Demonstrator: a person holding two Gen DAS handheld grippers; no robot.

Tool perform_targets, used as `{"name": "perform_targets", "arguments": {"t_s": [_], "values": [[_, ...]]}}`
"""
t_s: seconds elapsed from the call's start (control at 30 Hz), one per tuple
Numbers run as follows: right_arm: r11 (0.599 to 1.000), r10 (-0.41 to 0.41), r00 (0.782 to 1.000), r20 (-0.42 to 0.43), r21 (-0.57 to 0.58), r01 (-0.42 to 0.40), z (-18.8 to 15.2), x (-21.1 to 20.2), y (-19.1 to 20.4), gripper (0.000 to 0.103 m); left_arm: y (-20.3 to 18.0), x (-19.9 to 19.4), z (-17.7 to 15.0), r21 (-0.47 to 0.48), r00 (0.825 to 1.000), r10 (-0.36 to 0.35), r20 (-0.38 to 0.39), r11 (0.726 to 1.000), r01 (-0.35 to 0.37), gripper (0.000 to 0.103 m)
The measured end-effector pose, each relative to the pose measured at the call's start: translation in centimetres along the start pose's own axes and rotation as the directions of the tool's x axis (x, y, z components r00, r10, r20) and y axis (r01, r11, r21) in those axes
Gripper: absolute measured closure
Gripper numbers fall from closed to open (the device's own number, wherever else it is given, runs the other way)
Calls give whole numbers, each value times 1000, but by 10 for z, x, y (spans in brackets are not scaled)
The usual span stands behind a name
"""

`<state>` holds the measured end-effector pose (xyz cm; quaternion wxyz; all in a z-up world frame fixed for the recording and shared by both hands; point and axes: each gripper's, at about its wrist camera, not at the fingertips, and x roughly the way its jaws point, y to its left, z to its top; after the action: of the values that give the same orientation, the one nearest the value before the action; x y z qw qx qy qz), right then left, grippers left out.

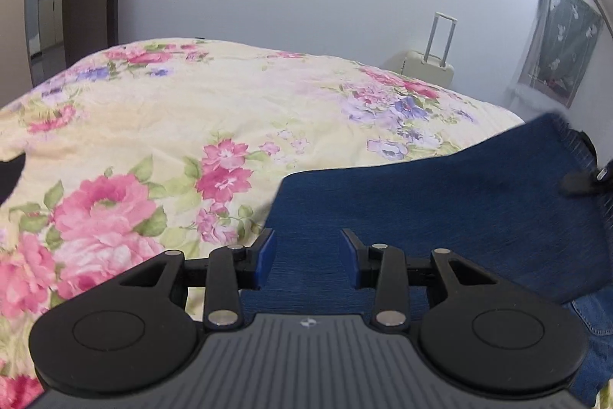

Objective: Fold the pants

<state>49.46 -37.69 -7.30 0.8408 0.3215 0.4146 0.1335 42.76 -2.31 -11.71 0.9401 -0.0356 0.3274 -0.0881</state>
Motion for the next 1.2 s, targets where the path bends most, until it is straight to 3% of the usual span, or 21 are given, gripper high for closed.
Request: {"name": "perform_targets", "arguments": {"t_s": [0.13, 0.3, 0.43, 0.63, 0.97, 1.2], "values": [[996, -56, 998, 41, -62, 58, 20, -60, 22, 101, -18, -7, 0, 53, 1000, -16, 0, 998, 16, 59], [985, -147, 984, 98, -81, 155, 41, -150, 9, 101, -58, -4, -9, 133, 999, -43, -17, 990, 45, 58], [971, -229, 966, 118, -36, 235, 49, -209, -32, 101, -88, 4, -18, 165, 997, -65, -39, 984, 71, 58], [958, -287, 949, 129, 45, 283, 51, -270, -118, 101, -129, 19, -31, 221, 995, -71, -74, 972, 85, 58], [906, -374, 927, 42, 233, 354, 28, -268, -277, 101, -164, 45, -52, 291, 990, -34, -136, 954, 73, 58], [868, -391, 920, -34, 319, 381, 4, -223, -356, 101, -170, 51, -60, 349, 988, 14, -151, 936, 40, 58]]}}
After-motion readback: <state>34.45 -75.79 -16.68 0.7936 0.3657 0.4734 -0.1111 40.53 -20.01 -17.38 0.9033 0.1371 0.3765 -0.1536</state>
